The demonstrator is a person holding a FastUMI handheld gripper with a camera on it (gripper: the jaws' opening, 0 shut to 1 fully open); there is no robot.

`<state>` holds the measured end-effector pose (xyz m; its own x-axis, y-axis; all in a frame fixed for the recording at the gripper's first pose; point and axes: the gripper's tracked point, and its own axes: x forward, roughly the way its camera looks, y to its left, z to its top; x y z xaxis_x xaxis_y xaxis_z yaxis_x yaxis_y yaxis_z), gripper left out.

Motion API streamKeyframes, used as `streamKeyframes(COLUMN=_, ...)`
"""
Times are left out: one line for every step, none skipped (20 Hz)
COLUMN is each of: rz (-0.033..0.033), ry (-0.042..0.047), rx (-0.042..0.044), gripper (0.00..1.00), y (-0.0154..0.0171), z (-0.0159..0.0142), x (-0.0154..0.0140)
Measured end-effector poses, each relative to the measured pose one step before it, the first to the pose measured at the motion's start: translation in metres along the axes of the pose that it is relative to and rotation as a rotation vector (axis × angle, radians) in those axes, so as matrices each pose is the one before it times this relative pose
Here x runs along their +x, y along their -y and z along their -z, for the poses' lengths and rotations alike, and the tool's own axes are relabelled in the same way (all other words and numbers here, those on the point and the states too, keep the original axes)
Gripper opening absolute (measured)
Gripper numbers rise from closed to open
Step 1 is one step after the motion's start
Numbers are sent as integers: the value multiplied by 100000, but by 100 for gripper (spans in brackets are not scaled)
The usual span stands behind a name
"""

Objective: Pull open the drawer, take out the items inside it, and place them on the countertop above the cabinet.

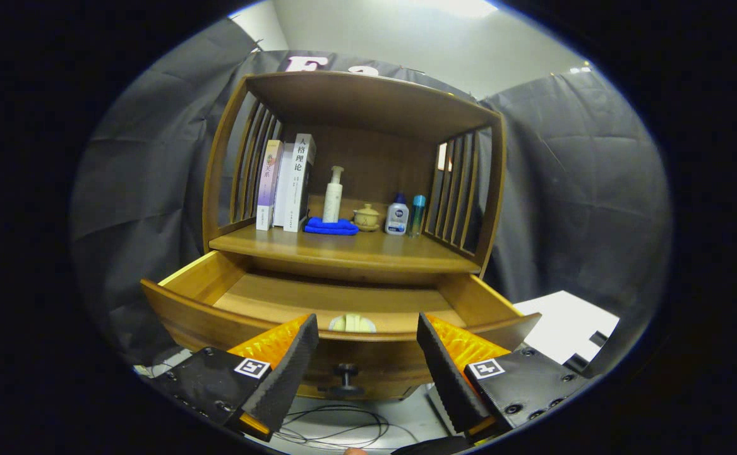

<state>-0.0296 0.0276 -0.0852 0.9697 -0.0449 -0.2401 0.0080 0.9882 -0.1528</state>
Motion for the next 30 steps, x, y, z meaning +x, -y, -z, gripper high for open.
streamKeyframes(rz=-291, ry=-3142, rx=-1636, gripper=97, y=-285, z=-264, x=760)
streamKeyframes(rz=-1129, ry=-3485, rx=-1155, gripper=97, y=-421, z=-319, x=656)
streamKeyframes(rz=-235, ry=-3198, rx=-718, gripper=97, y=-129, z=-251, x=799)
streamKeyframes(rz=694, ry=-3407, rx=-822, gripper=98, y=22, z=-312, x=900)
streamKeyframes(rz=1093, ry=-5078, rx=-551, gripper=97, y=155, z=252, x=917)
streamKeyframes(rz=278, ry=-3655, rx=-368, gripper=98, y=-49, z=72, x=771)
streamKeyframes(rz=368, ry=-2873, rx=-307, gripper=98, y=38, z=68, x=751)
streamKeyframes(rz=927, ry=-3888, rx=385, gripper=98, y=197, z=186, x=793)
streamKeyframes(rz=635, ry=-3821, rx=484, gripper=98, y=66, z=370, x=920)
streamKeyframes(rz=-534, ry=-4223, rx=946, gripper=98, y=-16, z=512, x=873)
streamKeyframes(rz=-534, ry=-4916, rx=1662, gripper=98, y=-36, z=421, x=928)
streamKeyframes(rz=-594, ry=-3346, rx=1192, gripper=98, y=-38, z=338, x=827)
streamKeyframes(rz=-1691, ry=-4216, rx=1290, gripper=98, y=-82, z=336, x=812)
streamKeyframes(rz=-1531, ry=-2637, rx=901, gripper=98, y=-204, z=233, x=786)
streamKeyframes(rz=-1936, ry=-2145, rx=633, gripper=97, y=-315, z=49, x=562)
streamKeyframes(rz=-1669, ry=-2134, rx=927, gripper=97, y=-256, z=189, x=428)
streamKeyframes(rz=-1544, ry=-1662, rx=848, gripper=95, y=-176, z=132, x=358)
streamKeyframes(rz=-460, ry=-1916, rx=1085, gripper=92, y=-7, z=222, x=266)
streamKeyframes(rz=-515, ry=-2550, rx=1042, gripper=88, y=7, z=358, x=387)
streamKeyframes(rz=-640, ry=-2102, rx=-302, gripper=83, y=71, z=309, x=376)
streamKeyframes(rz=419, ry=-1606, rx=-787, gripper=82, y=416, z=145, x=278)
streamKeyframes(rz=446, ry=-1301, rx=-498, gripper=81, y=433, z=200, x=207)
streamKeyframes(rz=-228, ry=-861, rx=738, gripper=77, y=186, z=128, x=216)
streamKeyframes(rz=-1884, ry=-389, rx=1455, gripper=72, y=-265, z=82, x=333)
streamKeyframes(rz=318, ry=-1312, rx=879, gripper=67, y=105, z=393, x=408)
streamKeyframes(rz=-1260, ry=-2414, rx=266, gripper=62, y=-228, z=557, x=269)
streamKeyframes(rz=-3027, ry=-137, rx=991, gripper=58, y=-626, z=74, x=193)
streamKeyframes(rz=-134, ry=892, rx=-239, gripper=55, y=-327, z=-342, x=146)
streamKeyframes(rz=-357, ry=-461, rx=-930, gripper=53, y=-10, z=337, x=-180)
streamKeyframes(rz=-1139, ry=1543, rx=-175, gripper=53, y=-339, z=-286, x=31)
